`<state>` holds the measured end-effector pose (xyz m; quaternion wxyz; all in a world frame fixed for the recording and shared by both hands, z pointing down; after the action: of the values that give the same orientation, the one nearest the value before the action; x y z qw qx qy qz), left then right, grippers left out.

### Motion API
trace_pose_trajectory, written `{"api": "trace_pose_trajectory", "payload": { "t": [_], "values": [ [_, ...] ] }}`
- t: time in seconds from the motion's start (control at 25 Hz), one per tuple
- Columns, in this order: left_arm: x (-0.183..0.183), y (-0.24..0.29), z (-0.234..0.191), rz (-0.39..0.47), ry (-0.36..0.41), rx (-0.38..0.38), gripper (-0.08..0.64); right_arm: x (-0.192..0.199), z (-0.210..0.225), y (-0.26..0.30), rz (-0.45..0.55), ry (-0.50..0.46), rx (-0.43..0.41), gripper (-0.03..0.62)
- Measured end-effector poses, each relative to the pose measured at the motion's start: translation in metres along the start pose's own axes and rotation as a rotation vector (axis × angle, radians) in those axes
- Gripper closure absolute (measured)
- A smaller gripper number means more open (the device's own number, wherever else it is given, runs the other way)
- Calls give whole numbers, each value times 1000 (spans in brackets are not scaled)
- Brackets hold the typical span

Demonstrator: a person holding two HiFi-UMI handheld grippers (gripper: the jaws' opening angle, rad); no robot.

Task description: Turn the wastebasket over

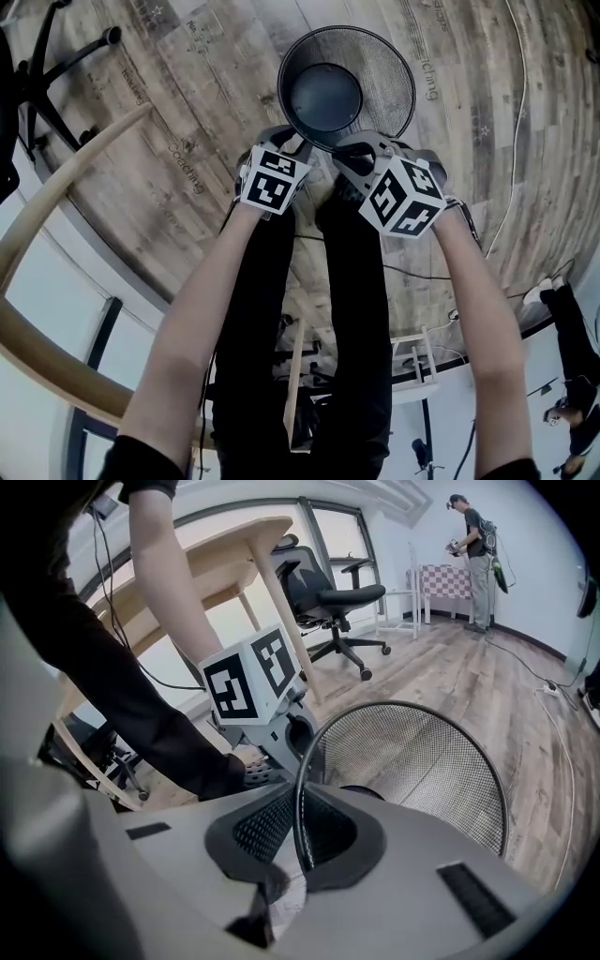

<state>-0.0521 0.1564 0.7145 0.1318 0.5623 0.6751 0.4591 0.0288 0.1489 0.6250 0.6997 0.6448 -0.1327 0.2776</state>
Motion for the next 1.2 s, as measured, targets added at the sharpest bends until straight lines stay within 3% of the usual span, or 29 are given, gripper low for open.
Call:
{"api": "trace_pose_trajectory", "payload": {
  "t": [0.36,0.72,1.0,1.2],
  "values": [
    [16,-3,-6,7,-77,-18,444,4,-20,13,-15,53,-18,536],
    [29,-11,-9,13,-80,-28,450,14,-43,27,-52,29,-42,535],
    [30,-17,-9,21,-94,-37,451,24,-49,36,-109,-1,-35,532],
    [30,-27,-5,3,-119,-48,453,24,-51,38,-180,49,-19,529]
  ]
}}
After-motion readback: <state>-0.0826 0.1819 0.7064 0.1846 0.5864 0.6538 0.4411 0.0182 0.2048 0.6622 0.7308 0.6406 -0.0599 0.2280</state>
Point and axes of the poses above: the fingertips, and each gripper's own axes: y forward along the fingers, z to its right, x out of its underside, the point moved 4 cm from there along -y, backward along the fingers, and after that the axes turned 12 degrees about x, right-handed, at the moved point
